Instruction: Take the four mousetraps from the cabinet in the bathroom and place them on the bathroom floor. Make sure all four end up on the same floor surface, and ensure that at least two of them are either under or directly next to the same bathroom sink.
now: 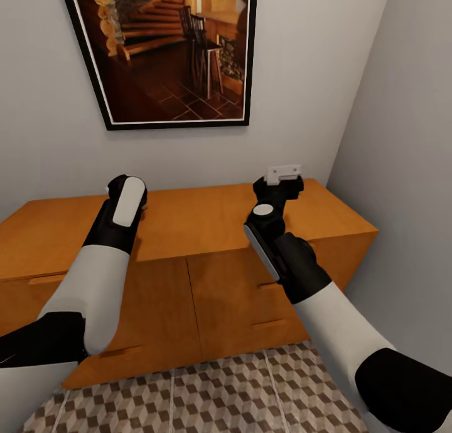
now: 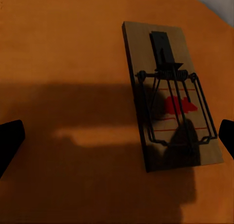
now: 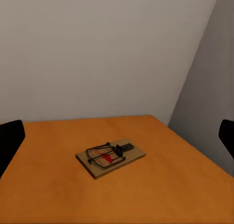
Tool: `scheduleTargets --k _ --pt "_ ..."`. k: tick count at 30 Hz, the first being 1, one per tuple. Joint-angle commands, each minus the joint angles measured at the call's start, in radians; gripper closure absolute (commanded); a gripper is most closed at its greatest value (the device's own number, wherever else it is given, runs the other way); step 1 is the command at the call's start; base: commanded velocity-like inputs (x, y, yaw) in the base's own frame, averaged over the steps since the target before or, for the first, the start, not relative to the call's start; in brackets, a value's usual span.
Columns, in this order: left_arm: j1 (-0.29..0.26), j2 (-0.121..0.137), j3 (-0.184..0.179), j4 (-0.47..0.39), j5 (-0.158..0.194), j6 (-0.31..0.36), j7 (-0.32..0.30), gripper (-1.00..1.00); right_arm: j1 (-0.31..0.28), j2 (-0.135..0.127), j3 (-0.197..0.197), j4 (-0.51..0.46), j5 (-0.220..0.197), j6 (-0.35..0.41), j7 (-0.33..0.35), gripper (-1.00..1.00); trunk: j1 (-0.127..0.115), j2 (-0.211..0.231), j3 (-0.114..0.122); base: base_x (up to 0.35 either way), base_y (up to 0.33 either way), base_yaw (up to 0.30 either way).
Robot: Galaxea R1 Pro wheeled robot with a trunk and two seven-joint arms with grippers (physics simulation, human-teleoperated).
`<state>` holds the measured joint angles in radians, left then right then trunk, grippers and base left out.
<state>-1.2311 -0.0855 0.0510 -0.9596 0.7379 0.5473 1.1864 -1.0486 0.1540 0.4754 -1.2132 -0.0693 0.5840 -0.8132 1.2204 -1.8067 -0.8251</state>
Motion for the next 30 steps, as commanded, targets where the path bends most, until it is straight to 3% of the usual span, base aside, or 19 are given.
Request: scheduleTargets --k 1,17,30 --pt "-0.003 0.0 0.003 0.031 0.005 0.006 0.004 -1.0 0.0 -0.001 0.005 -0.001 -0.007 0.003 -0.009 -1.0 0.0 0.0 -0.001 0.0 0.0 0.0" --pt "-0.002 0.0 -0.007 -0.057 0.003 -0.001 0.006 -1.0 0.007 0.001 0.017 0.0 -0.007 -0.004 -0.013 -1.0 0.0 0.0 -0.001 0.0 0.0 0.0" --pt "-0.001 -0.002 -0.014 -0.071 0.003 -0.001 0.007 -1.0 0.007 0.003 0.018 0.003 -0.007 -0.003 -0.014 -1.0 0.0 0.0 -0.001 0.0 0.0 0.0"
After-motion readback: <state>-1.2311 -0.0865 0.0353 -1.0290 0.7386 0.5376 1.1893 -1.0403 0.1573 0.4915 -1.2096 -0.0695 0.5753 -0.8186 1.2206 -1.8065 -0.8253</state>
